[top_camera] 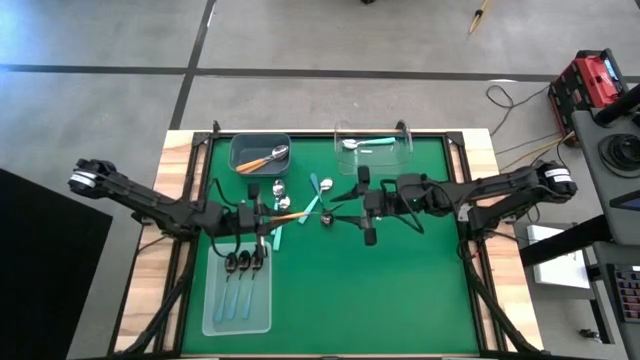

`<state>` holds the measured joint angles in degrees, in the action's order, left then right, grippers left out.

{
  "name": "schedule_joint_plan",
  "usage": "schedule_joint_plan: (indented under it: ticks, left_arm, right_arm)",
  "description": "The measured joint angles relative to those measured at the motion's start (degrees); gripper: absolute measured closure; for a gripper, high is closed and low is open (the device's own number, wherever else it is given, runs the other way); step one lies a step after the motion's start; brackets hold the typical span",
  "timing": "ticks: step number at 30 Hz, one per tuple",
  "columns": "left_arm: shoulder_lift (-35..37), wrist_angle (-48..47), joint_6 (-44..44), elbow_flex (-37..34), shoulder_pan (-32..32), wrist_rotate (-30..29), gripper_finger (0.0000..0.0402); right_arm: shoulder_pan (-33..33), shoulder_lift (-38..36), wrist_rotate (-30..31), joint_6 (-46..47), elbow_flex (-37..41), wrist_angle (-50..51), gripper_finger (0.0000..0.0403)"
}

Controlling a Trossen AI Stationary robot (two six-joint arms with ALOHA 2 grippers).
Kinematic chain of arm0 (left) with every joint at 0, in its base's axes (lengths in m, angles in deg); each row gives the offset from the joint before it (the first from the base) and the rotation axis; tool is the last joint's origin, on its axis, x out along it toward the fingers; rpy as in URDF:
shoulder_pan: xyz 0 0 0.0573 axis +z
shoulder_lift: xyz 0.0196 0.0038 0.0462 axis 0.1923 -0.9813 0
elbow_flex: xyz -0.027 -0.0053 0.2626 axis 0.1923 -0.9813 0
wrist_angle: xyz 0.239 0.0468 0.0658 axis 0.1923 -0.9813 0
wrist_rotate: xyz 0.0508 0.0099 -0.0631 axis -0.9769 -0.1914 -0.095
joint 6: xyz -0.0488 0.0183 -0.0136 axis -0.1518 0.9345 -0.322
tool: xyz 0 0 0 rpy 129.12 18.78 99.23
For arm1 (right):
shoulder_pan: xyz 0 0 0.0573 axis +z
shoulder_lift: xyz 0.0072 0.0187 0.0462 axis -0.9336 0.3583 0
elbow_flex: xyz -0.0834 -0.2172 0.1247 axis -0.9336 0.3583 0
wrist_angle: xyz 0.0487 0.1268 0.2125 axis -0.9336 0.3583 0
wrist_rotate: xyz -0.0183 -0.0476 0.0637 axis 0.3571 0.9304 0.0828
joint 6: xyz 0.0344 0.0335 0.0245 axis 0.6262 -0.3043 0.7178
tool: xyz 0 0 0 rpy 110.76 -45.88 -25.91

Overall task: Sort silverware by color (type)
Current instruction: Put the yellow spoon into the gray bin

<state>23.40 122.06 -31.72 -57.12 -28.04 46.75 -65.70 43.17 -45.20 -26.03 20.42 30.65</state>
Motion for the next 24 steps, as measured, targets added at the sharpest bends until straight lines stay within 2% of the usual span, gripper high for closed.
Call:
schedule_joint_plan:
  ticks: [24]
  left_arm:
    - [-2.72,1.54,1.1,0.98,0.05,0.11,0.0388]
  right_arm:
    - [0.03,0.41,-0.7,-1.95,0.0,-1.17,0.0241]
